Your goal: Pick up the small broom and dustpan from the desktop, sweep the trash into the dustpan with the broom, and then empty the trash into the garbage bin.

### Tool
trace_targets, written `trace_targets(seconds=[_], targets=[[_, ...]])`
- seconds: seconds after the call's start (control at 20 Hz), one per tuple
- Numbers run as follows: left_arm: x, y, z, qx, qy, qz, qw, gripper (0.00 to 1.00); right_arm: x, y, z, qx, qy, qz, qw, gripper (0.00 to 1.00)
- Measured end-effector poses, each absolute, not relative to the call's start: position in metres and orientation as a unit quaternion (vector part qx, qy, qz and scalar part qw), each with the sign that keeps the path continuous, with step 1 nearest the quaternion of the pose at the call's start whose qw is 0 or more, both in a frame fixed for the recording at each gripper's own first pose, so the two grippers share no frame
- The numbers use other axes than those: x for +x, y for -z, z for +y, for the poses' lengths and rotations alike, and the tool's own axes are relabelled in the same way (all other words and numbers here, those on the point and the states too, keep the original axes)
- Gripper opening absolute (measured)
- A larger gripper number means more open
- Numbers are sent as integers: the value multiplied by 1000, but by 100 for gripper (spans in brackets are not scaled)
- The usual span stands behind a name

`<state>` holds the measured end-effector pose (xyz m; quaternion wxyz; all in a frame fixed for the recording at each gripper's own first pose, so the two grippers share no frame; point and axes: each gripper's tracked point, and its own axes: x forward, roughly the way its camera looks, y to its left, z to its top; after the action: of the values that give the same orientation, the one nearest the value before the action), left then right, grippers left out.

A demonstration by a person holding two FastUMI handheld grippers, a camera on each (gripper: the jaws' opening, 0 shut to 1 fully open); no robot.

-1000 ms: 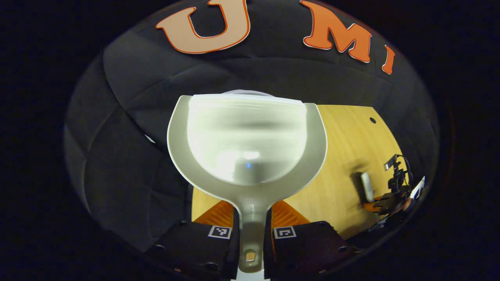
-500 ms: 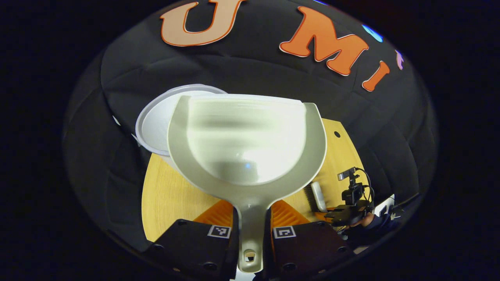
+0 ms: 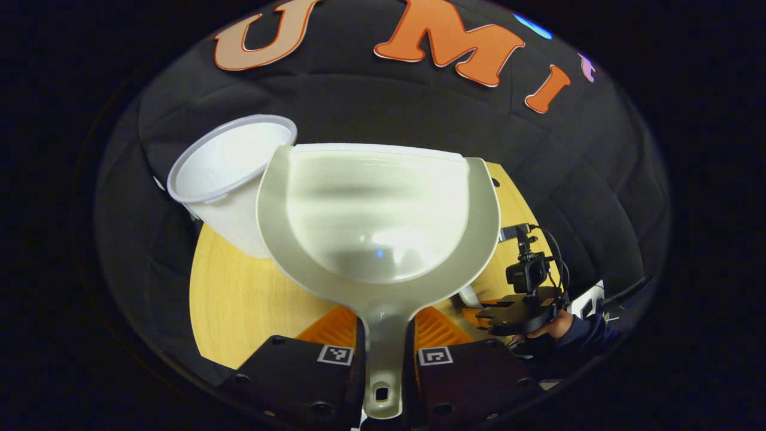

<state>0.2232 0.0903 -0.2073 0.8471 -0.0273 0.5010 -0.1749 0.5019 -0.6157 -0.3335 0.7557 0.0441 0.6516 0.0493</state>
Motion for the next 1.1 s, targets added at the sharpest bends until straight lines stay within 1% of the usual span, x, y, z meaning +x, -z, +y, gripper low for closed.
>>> trace_targets(seconds=[0.2,0.7,1.1], targets=[[208,249,74,-35,182,535,825,25,493,328,-611,46,-52,654,753,29],[194,332,49,-20,170,579,797,25,474,323,-607,57,-54,658,749,29],[178,386,43,-22,148,616,773,25,469,319,-602,60,-64,657,749,29]])
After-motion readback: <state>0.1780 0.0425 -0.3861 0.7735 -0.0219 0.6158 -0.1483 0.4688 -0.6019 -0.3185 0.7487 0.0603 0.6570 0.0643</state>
